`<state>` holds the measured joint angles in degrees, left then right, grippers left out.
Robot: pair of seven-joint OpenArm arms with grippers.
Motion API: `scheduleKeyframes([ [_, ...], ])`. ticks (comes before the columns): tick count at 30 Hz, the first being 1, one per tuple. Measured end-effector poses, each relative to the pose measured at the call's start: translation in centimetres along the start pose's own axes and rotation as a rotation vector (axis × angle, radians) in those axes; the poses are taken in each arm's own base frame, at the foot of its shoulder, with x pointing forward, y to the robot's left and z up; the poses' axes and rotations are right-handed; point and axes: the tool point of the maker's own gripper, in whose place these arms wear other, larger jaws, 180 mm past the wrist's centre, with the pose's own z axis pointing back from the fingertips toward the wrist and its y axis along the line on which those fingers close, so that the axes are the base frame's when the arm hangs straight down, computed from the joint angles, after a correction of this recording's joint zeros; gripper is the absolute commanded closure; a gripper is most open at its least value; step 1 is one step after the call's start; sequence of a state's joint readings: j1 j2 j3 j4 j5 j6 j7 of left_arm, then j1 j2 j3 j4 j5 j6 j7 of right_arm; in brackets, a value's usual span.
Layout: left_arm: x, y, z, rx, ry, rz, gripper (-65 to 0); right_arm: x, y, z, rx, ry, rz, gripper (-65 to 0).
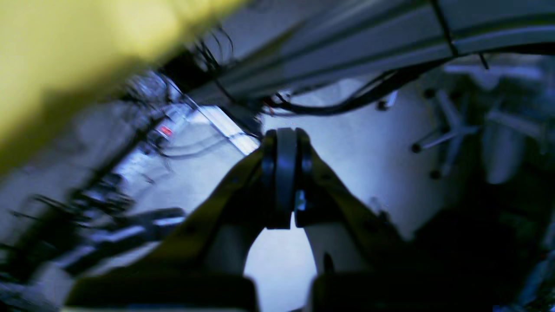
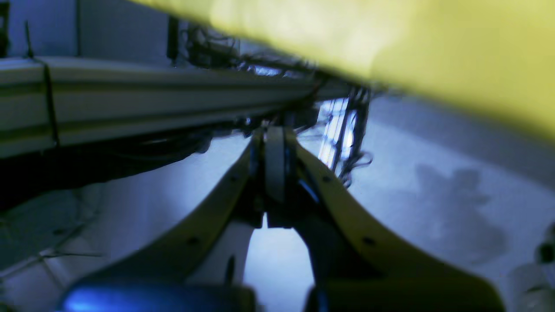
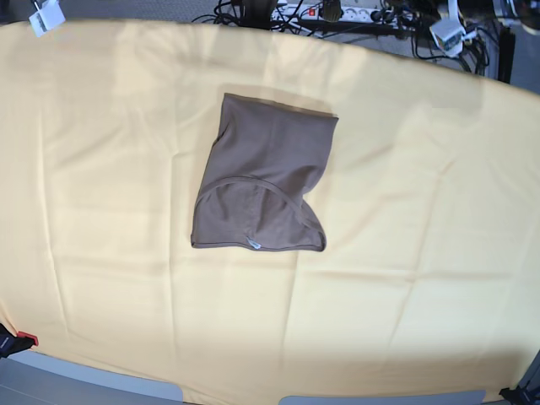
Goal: Fold the T-shirt properly
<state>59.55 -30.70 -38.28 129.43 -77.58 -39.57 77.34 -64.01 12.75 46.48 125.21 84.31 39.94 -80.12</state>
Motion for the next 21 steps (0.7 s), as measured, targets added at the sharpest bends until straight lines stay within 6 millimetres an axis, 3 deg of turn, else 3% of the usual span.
scheduleKeyframes([
  [4, -2.5, -0.5, -1.1, -0.010, -0.003, 0.134, 0.0, -2.4, -1.8, -0.2, -0.003, 0.028, -0.119, 0.0],
  [8, -4.0, 0.2, -3.0, -0.017, -0.016, 0.212, 0.0, -3.0, -3.8, -1.1, 0.000, -0.007, -0.211, 0.0],
  [12, -7.0, 0.7, -5.8, -0.026, 0.062, 0.248, 0.0, -3.7, -5.9, -2.2, -0.004, -0.016, -0.287, 0.0],
  [21, -10.4, 3.0, -11.1, -0.057, 0.123, 0.339, 0.0, -7.5, -10.0, -7.5, -0.090, 0.117, -0.301, 0.0],
])
